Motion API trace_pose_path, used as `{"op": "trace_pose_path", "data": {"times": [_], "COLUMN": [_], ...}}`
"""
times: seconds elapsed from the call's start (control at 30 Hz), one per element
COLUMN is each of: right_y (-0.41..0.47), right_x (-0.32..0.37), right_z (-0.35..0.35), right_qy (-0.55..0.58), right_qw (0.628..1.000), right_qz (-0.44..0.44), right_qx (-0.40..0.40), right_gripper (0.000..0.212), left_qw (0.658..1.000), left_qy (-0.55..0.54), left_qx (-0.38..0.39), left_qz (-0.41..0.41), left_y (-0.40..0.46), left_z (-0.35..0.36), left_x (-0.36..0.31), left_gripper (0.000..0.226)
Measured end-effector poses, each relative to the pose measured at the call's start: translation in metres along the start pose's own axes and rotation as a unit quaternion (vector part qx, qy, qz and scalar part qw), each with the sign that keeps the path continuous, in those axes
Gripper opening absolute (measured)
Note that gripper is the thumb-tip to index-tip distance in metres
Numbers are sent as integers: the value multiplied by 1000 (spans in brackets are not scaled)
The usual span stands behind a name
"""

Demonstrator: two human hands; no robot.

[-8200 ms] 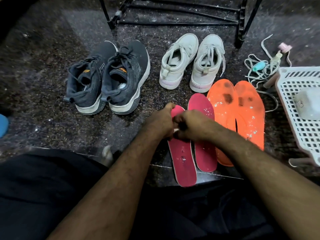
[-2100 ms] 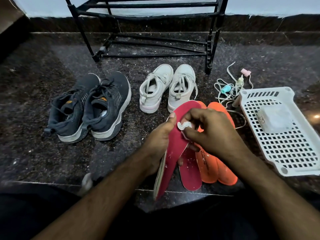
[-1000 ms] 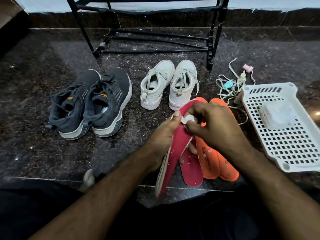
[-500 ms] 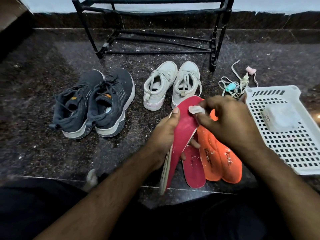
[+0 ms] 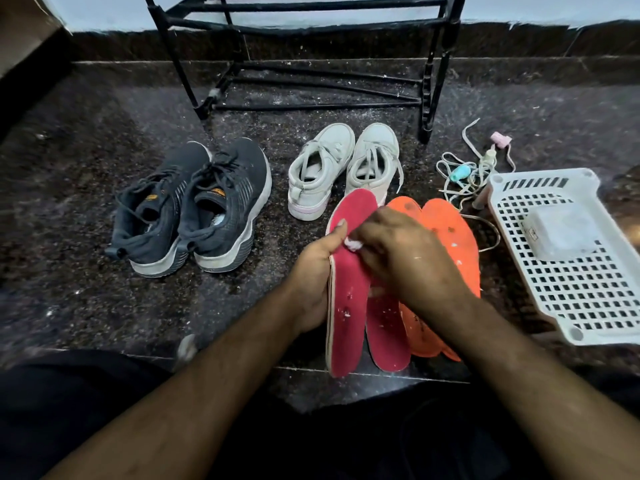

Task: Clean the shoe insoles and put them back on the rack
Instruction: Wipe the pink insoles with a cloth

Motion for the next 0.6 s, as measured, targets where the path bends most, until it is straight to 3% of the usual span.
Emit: {"op": "trace_pose_path", "data": {"times": [0.1, 0.27, 0.37, 0.47, 0.6], "right_y": [0, -14, -15, -10, -16], "right_x": [12, 38, 25, 20, 33], "right_z": [9, 11, 1, -3, -1], "right_qy": [38, 97, 163, 137, 177], "right_qw": [998, 989, 986, 990, 975], "right_qz": [-22, -61, -13, 25, -68], "right_qx": [34, 95, 24, -25, 113], "right_gripper": [20, 18, 14, 18, 19], "left_qw": [997, 994, 996, 996, 996], "left_qy": [-82, -90, -70, -68, -73], "left_qx": [-12, -66, -48, -41, -51], "left_qz": [1, 22, 27, 44, 33], "left_y": [-1, 3, 0, 1, 4], "left_z": [-3, -18, -14, -9, -16], "left_x": [-3, -14, -16, -14, -17], "left_gripper": [61, 69, 70, 65, 71]}}
Point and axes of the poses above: each hand's wrist, its own y-axis towards the middle knuckle, its own z-axis out of the palm, x = y × z, the point moved 1 cm from there along y, towards the middle knuckle, and after that the axes turned 9 degrees about -y, right-handed, at the moved point
